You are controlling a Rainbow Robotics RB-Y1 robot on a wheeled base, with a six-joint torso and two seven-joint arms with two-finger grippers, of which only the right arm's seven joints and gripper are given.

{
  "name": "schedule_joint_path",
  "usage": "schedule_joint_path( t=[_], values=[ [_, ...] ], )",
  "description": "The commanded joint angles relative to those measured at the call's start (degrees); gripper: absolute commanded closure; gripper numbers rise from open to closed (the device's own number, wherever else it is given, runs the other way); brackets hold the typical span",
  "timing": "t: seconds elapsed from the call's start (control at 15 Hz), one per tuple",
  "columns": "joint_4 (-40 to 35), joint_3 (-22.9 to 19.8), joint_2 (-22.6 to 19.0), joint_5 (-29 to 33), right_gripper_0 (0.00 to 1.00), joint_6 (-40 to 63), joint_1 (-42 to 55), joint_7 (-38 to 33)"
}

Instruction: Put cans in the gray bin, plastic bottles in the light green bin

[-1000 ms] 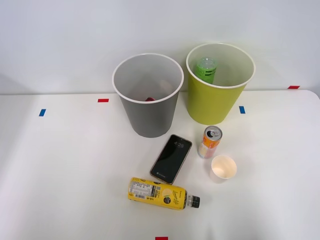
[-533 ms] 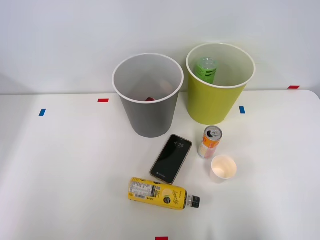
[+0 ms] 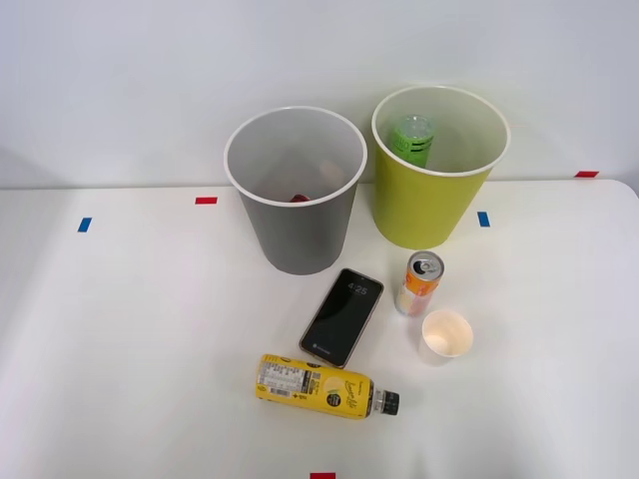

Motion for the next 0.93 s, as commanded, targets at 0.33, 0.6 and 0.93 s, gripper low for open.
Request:
schedule_joint_path(
  t=[0.33, 0.6, 0.93],
  values=[
    [0.0, 0.0, 0.0, 0.0, 0.0, 0.0, 0.0, 0.0],
    [0.0, 0.0, 0.0, 0.0, 0.0, 0.0, 0.0, 0.0],
    [0.0, 0.0, 0.0, 0.0, 0.0, 0.0, 0.0, 0.0]
  ],
)
